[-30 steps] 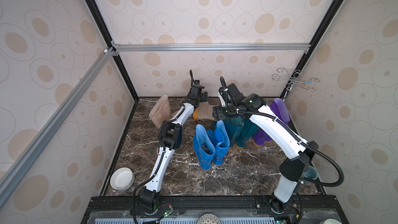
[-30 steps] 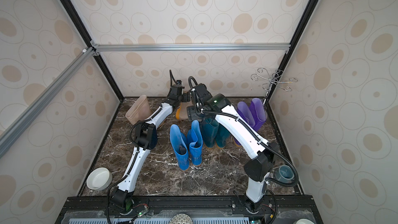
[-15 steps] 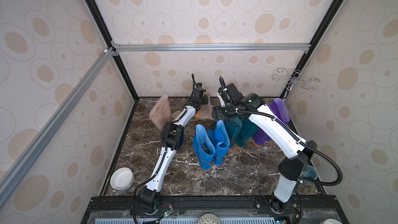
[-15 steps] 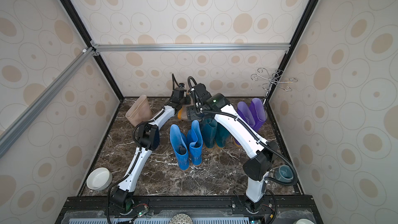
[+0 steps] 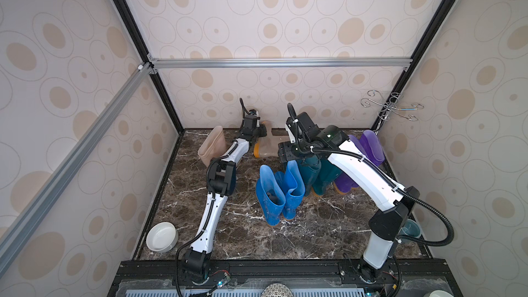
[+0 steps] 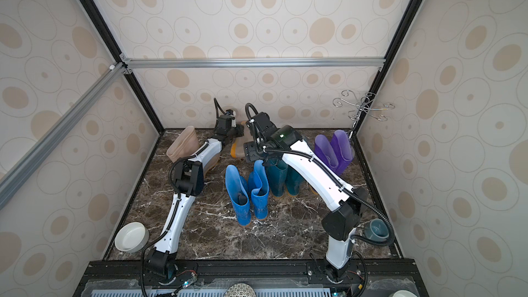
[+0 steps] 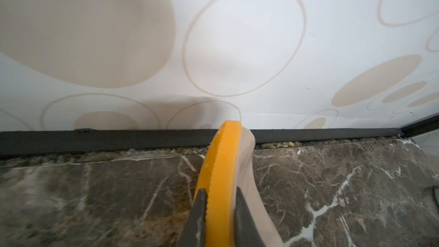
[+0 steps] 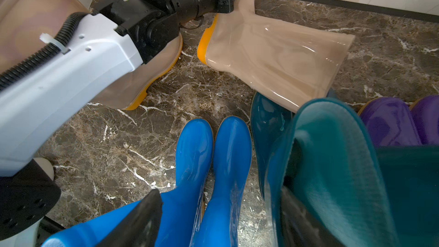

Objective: Match and arrange rain boots in pairs
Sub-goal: Adjust the rain boot at the center of the board.

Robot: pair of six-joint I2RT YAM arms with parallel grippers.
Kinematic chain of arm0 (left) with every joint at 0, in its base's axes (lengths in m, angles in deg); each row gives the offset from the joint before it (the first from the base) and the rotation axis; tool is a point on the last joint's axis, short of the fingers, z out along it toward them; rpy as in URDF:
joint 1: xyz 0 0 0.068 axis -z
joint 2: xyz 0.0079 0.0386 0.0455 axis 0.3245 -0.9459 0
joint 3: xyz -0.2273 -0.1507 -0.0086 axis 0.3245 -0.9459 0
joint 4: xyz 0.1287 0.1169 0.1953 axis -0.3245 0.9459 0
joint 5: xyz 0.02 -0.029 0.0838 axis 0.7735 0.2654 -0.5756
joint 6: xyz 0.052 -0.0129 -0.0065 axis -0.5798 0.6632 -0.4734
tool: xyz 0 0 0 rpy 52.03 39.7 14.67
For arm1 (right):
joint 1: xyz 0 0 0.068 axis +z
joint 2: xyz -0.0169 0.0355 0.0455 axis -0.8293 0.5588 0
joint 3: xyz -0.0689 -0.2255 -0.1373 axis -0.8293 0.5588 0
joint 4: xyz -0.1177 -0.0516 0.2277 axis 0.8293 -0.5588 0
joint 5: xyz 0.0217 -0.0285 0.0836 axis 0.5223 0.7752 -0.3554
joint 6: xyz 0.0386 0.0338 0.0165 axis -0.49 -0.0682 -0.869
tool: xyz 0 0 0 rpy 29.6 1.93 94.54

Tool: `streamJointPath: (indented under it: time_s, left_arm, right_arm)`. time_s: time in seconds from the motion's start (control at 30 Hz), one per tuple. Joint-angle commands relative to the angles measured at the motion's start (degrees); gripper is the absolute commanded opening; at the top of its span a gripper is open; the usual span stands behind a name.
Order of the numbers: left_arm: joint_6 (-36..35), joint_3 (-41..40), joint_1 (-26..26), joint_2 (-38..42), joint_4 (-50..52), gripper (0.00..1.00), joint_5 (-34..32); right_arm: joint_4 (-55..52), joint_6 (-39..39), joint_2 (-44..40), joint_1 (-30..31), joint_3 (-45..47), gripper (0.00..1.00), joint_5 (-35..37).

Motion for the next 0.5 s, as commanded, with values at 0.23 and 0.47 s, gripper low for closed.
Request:
streamJointPath:
  time_s: [0.23,0.47]
  left_arm:
    - [9.0,-12.2,-3.1,15.8,-12.8,0.00,10.4]
    - [12.1,-11.5,-3.8,18.0,-14.4,0.00,12.8]
  right_arm:
    - [1.3,0.9,-1.2,0.4,-0.7,0.78,1.3]
    - [2.6,3.0,-2.0,0.4,-2.9,0.78,2.4]
